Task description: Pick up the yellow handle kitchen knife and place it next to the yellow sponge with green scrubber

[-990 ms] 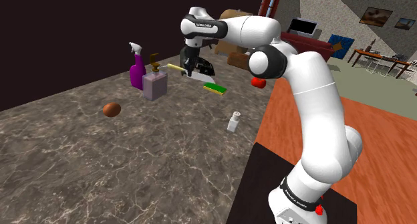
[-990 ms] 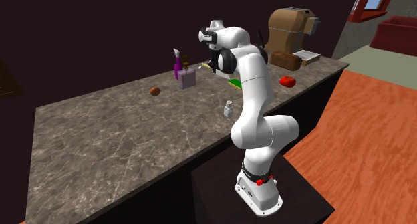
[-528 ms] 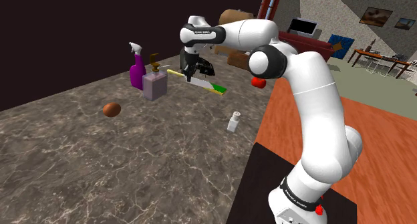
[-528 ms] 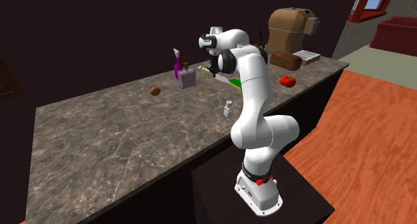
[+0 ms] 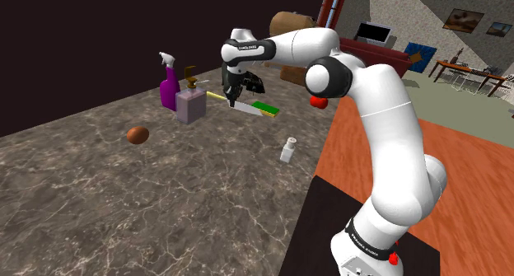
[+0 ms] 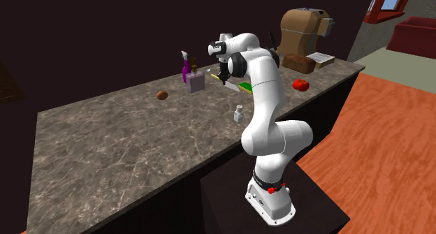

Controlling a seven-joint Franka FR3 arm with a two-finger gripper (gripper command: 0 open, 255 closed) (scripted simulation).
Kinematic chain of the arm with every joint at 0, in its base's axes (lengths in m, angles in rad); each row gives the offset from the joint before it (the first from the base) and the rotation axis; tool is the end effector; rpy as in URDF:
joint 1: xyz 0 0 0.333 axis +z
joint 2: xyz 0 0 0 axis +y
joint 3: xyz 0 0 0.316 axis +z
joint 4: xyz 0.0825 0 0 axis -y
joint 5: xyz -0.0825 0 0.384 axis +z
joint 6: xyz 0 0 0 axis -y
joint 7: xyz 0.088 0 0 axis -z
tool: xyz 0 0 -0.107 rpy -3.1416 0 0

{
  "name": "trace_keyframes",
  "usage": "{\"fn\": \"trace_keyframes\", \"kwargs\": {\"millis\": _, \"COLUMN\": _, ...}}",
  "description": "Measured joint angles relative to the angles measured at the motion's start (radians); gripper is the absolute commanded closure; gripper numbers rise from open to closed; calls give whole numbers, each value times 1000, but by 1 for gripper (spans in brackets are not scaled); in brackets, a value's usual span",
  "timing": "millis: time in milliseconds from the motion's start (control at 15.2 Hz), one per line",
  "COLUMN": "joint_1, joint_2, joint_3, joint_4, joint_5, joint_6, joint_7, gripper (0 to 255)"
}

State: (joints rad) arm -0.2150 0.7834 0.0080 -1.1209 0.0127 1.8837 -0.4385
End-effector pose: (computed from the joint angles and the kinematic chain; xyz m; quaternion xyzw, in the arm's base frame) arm 0.7407 -0.1564 0.3422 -0.9936 -0.1123 0.0069 0.0117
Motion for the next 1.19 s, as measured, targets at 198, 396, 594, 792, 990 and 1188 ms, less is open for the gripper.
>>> {"fn": "trace_keyframes", "kwargs": {"millis": 198, "joint_1": 0, "joint_2": 1, "joint_3": 0, "joint_4": 0, "joint_5": 0, "joint_6": 1, "joint_7": 0, "gripper": 255}}
{"fn": "trace_keyframes", "kwargs": {"millis": 396, "joint_1": 0, "joint_2": 1, "joint_3": 0, "joint_4": 0, "joint_5": 0, "joint_6": 1, "joint_7": 0, "gripper": 0}}
{"fn": "trace_keyframes", "kwargs": {"millis": 594, "joint_1": 0, "joint_2": 1, "joint_3": 0, "joint_4": 0, "joint_5": 0, "joint_6": 1, "joint_7": 0, "gripper": 0}}
{"fn": "trace_keyframes", "kwargs": {"millis": 792, "joint_1": -1, "joint_2": 1, "joint_3": 0, "joint_4": 16, "joint_5": 0, "joint_6": -14, "joint_7": -1, "gripper": 0}}
{"fn": "trace_keyframes", "kwargs": {"millis": 990, "joint_1": -2, "joint_2": -11, "joint_3": 0, "joint_4": 74, "joint_5": 0, "joint_6": -84, "joint_7": -1, "gripper": 0}}
{"fn": "trace_keyframes", "kwargs": {"millis": 1188, "joint_1": -1, "joint_2": -12, "joint_3": 0, "joint_4": 101, "joint_5": 0, "joint_6": -112, "joint_7": 0, "gripper": 0}}
